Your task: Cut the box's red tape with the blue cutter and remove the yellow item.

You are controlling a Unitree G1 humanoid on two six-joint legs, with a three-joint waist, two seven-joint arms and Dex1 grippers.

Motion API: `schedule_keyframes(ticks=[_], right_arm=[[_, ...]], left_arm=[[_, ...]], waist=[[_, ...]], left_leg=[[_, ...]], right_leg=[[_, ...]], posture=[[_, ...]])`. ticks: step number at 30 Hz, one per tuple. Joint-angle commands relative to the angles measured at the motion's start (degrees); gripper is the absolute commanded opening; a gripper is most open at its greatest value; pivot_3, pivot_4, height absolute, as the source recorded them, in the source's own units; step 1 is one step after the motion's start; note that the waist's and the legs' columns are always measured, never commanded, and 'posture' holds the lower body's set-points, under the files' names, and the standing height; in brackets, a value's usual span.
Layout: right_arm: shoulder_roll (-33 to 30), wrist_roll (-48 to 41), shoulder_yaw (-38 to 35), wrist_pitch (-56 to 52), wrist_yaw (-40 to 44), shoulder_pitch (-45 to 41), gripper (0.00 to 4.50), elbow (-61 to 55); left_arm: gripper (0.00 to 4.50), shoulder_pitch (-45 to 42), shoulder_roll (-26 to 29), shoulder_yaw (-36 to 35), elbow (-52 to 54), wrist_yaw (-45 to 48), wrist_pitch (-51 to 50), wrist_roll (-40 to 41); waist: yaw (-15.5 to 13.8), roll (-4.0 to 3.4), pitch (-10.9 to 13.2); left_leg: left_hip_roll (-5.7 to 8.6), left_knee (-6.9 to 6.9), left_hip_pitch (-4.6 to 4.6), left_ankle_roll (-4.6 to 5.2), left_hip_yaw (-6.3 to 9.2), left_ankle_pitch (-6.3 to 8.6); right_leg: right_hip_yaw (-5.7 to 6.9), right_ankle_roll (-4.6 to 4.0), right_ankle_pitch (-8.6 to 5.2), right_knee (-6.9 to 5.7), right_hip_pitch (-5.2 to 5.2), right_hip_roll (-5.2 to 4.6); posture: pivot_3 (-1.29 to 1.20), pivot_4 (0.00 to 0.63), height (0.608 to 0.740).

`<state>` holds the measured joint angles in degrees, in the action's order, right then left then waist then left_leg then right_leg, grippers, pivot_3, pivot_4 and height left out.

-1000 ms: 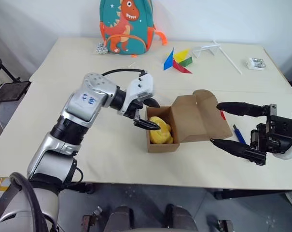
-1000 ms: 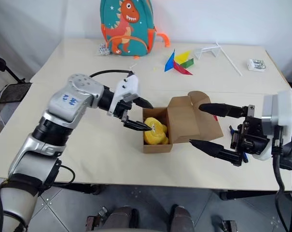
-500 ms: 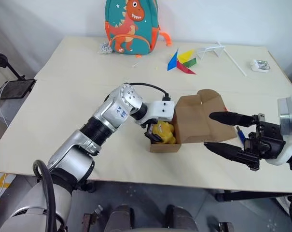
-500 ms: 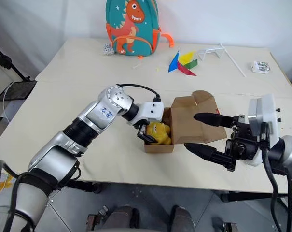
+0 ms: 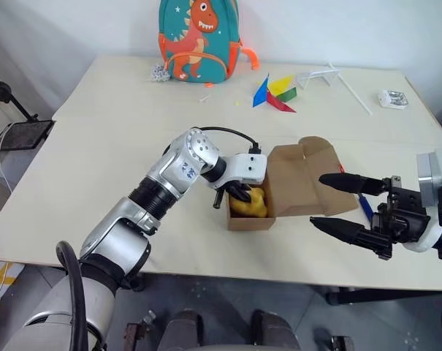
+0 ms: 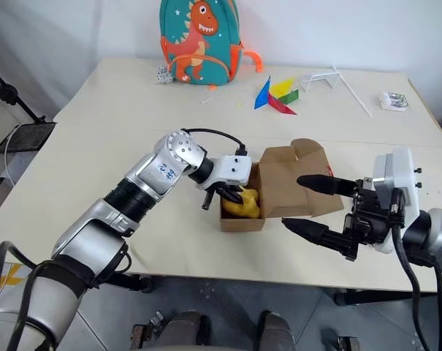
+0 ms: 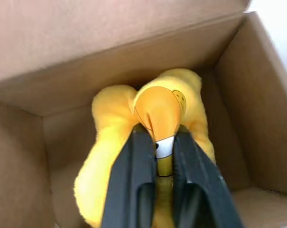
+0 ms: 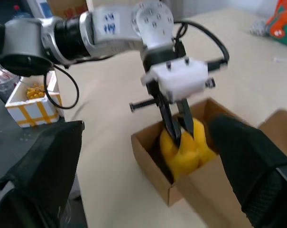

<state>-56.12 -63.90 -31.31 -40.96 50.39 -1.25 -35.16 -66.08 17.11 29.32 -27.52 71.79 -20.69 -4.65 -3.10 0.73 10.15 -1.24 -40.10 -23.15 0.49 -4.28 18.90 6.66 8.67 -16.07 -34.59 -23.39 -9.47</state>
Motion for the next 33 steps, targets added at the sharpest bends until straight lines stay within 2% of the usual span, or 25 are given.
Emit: schedule_keyframes(ticks=[1,6,9,11,14,19,24,26,29,33], right_arm=[[0.44,0.69,-2.80,1.75,0.88,0.37,4.50,0.62],[1.92,2.46,-3.07,3.32,1.32,1.04,4.50,2.06],[3.08,3.35,-2.87,4.24,1.18,1.07,4.50,2.88],[3.50,4.90,-2.34,5.36,1.88,1.20,4.50,3.22],[3.83,6.35,-1.92,6.70,2.43,1.02,4.50,3.84],[4.49,7.07,-2.06,7.44,2.27,1.06,4.50,3.67],[5.05,6.81,-4.18,7.28,1.70,3.64,4.50,2.48],[5.41,6.61,-4.61,7.32,1.25,4.36,4.50,1.81],[6.55,5.79,-5.03,7.30,-0.08,5.37,4.50,0.58],[8.39,6.48,-4.69,8.01,-0.89,6.82,4.50,-0.96]], left_arm=[[0.01,0.25,-0.58,-6.00,4.63,3.80,-2.90,7.21],[0.01,0.88,-1.41,-15.57,5.93,3.30,-7.73,16.25],[0.01,2.12,-1.39,-21.54,4.90,2.31,-4.66,20.48],[0.01,4.54,-0.21,-22.95,5.28,1.73,-0.91,20.35],[0.01,7.00,0.64,-21.00,5.91,0.41,7.29,16.76],[0.01,6.10,1.24,-12.27,3.18,-2.55,19.35,5.54],[0.01,-0.05,2.59,-3.23,0.11,-1.97,34.01,-5.73],[0.01,-3.92,2.30,-2.85,-1.94,-1.97,35.79,-6.85],[0.01,-11.71,2.44,-0.50,-10.38,-5.37,38.77,-12.95],[0.01,-17.87,0.79,-1.72,-15.70,-6.41,40.94,-12.94]], waist=[[0.04,0.00,0.00],[0.20,0.00,0.00],[0.22,0.00,0.00],[0.23,-0.01,-0.01],[0.22,-0.01,-0.01],[-0.64,0.01,0.00],[-0.85,0.01,0.00],[-0.83,0.01,0.01],[-0.85,0.03,0.01],[-0.79,0.03,0.01]], left_leg=[[0.00,0.00,0.00,0.00,0.00,0.00],[-0.01,-0.02,0.02,0.00,0.00,0.00],[-0.01,-0.04,0.03,-0.01,0.01,0.00],[-0.01,-0.04,0.03,-0.01,0.00,0.00],[-0.01,-0.02,0.08,-0.01,-0.01,-0.01],[0.04,-0.11,0.03,-0.01,-0.01,-0.01],[0.04,-0.09,0.03,-0.01,-0.02,-0.01],[0.04,-0.08,0.02,-0.01,-0.04,0.00],[0.04,-0.08,0.00,0.00,-0.03,0.00],[0.04,-0.05,0.02,0.01,-0.04,0.00]], right_leg=[[0.00,0.00,0.00,0.00,0.00,0.00],[-0.01,0.00,0.00,-0.06,0.00,0.00],[-0.01,0.00,0.00,-0.09,0.00,0.00],[-0.02,0.00,0.00,-0.09,0.00,0.00],[-0.02,0.00,0.00,-0.10,0.01,0.00],[-0.02,0.03,0.02,-0.07,0.04,-0.01],[-0.01,0.02,0.02,-0.06,0.03,-0.01],[-0.02,0.02,0.02,-0.05,0.02,-0.01],[-0.01,0.02,0.02,-0.06,0.01,-0.01],[-0.02,0.02,0.02,-0.04,0.01,-0.01]], posture=[[0.00,0.150,0.740],[0.00,0.150,0.740],[0.00,0.150,0.740],[0.00,0.150,0.740],[0.00,0.150,0.740],[0.00,0.150,0.740],[0.00,0.150,0.740],[0.00,0.150,0.740],[0.00,0.150,0.740],[0.00,0.150,0.740]])
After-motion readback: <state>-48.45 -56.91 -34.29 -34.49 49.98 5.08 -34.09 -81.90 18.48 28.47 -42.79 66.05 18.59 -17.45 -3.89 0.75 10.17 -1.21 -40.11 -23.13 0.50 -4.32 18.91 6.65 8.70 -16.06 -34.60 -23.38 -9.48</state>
